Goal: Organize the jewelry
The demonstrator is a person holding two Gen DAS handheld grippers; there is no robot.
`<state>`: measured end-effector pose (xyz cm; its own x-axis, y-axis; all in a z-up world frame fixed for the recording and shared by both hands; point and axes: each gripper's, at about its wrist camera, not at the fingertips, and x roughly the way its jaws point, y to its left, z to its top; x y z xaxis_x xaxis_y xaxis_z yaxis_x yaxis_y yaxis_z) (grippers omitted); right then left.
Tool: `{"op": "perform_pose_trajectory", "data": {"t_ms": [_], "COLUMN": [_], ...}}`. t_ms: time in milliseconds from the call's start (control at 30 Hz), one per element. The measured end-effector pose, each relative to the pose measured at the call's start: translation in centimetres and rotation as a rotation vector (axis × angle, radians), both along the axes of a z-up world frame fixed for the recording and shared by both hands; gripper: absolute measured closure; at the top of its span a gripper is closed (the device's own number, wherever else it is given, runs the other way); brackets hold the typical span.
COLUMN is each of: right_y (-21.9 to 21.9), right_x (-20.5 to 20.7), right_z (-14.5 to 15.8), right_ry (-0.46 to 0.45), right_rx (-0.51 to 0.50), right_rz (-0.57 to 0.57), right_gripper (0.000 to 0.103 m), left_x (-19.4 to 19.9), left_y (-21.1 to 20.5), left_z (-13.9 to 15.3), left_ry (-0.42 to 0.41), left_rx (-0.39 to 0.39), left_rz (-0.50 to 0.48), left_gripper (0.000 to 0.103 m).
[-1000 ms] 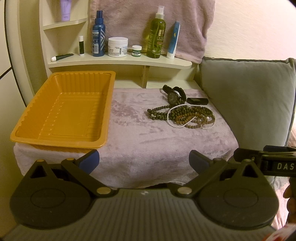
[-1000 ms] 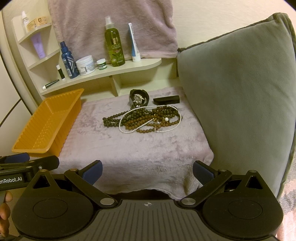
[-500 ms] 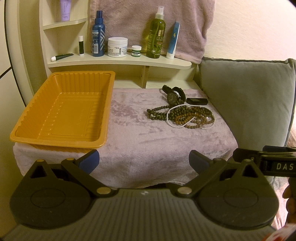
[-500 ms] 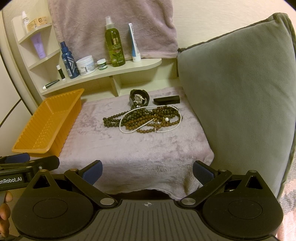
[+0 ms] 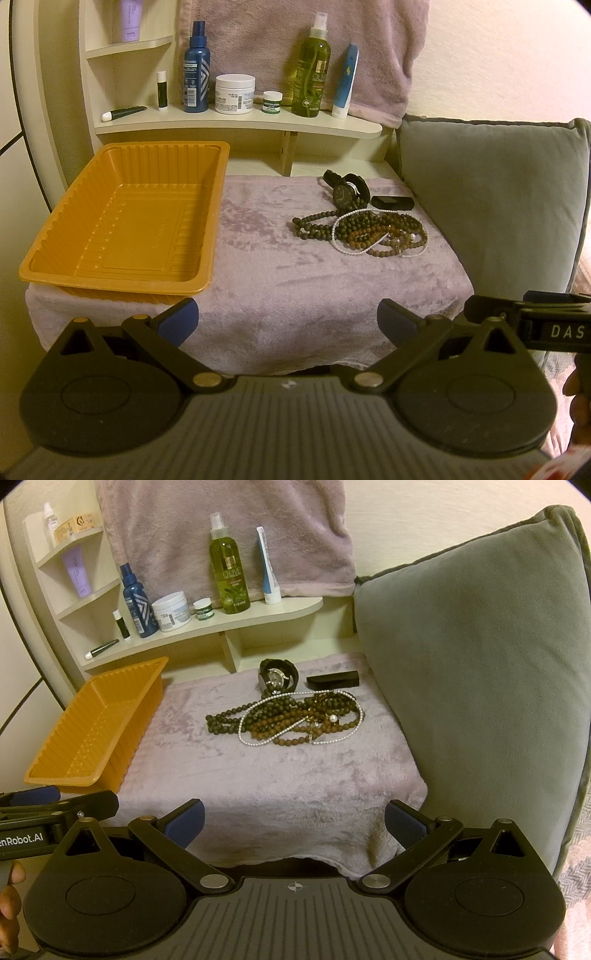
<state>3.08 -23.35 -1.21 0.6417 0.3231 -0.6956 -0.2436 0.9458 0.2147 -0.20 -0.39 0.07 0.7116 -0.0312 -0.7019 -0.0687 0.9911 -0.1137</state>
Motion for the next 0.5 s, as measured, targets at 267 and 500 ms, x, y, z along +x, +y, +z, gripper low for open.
{"op": "perform_pose_trajectory", "data": {"t_ms": [267, 500], "right_y": [0.1, 0.9], "right_x": [-0.1, 0.6], "right_z": [0.4, 0.4], "right_ry": [-0.02, -0.057], "right_rx": [0.025, 0.037], "right_rz": [0.0, 0.019], "right_gripper": [0.0, 0.0], "left_x": [0.1, 0.0], "left_y": [1.2, 4.9], "left_z": [0.7, 1.3], "left_ry": [-0.03, -0.075], "left_rx": [-0.045, -0.061], "left_rz": [0.036, 0.11], "left_gripper": [0.002, 0.002]}}
